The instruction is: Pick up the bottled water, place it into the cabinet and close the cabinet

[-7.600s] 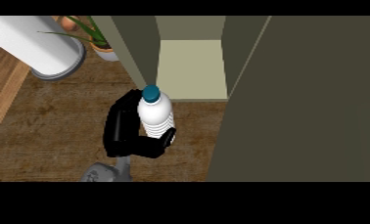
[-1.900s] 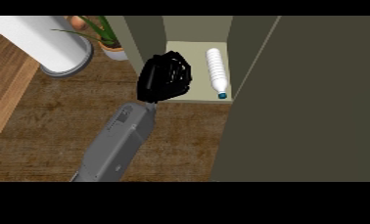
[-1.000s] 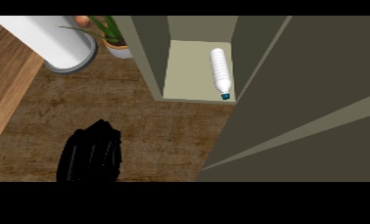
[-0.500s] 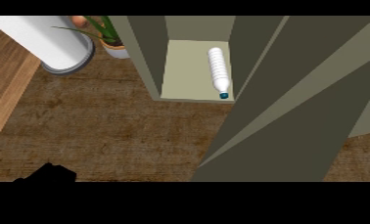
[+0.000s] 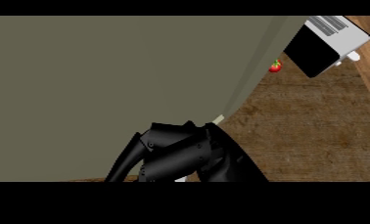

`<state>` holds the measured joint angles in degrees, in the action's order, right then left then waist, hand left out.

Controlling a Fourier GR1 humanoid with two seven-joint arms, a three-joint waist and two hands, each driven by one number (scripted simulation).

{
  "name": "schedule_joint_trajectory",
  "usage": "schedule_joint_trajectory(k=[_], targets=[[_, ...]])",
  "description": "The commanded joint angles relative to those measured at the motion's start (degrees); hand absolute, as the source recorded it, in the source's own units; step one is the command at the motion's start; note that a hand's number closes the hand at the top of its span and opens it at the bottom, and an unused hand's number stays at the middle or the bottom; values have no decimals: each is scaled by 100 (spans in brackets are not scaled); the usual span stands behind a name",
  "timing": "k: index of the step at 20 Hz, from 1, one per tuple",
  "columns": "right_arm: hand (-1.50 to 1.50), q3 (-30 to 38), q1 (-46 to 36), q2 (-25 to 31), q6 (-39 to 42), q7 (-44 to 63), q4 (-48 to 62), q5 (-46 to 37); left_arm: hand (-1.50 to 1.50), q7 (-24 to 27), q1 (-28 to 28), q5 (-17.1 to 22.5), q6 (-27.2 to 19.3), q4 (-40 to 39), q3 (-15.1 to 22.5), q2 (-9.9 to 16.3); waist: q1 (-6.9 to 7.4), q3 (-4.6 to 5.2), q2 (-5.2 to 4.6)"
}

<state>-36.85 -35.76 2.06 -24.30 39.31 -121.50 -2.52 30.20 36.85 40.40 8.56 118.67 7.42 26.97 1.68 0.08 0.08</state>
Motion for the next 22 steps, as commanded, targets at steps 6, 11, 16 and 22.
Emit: schedule_joint_trajectory(k=[6,11,16,22], targets=[[150,1348,-1117,-203,605,-803,2026,902,150,5,340,480,614,-143,-762,98,-41,-6,-20],[150,2053,-1220,-45,1303,-1432,3033,1182,150,39,845,496,1007,36,-1018,115,-27,-9,-16],[150,2212,-1900,-204,1430,-1779,4349,1282,150,-356,130,887,940,-395,-1333,208,-67,-6,-32],[150,2703,-2310,-139,1694,-2182,5299,1260,150,-281,405,563,1316,-340,-1272,101,-11,-5,-38]])
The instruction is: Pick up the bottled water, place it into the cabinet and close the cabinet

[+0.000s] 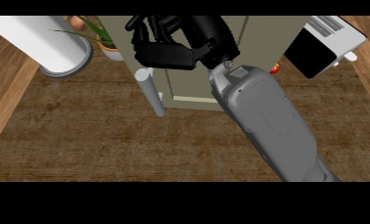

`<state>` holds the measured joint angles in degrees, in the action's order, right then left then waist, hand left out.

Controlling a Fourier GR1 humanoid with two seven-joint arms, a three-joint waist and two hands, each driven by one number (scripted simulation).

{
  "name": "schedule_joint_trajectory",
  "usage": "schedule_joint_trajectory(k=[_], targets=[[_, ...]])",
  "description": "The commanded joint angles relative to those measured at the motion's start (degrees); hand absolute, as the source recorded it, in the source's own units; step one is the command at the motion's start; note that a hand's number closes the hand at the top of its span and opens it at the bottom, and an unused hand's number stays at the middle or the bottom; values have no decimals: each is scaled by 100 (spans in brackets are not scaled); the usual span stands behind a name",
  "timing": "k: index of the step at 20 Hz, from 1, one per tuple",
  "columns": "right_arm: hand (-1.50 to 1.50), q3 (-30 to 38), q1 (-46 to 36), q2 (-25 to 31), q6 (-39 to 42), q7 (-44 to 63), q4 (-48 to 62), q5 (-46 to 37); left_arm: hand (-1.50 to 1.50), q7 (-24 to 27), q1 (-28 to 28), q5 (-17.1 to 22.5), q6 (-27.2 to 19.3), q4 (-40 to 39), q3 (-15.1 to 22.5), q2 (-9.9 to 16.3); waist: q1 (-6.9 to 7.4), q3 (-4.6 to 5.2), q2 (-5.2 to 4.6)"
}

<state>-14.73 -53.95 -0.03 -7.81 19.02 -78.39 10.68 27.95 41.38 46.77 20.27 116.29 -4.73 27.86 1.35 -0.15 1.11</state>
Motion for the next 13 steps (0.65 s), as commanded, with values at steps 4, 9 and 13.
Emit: schedule_joint_trajectory(k=[4,9,13], targets=[[150,332,-63,151,-56,-791,1451,-196,150,-75,59,23,186,88,-55,8,110,18,-179],[150,492,-442,334,10,-726,1851,-54,150,-183,-302,150,251,-109,-131,155,111,27,-229],[150,493,-370,254,-100,-1107,2048,-142,150,-214,-291,84,104,100,10,5,169,21,-240]])
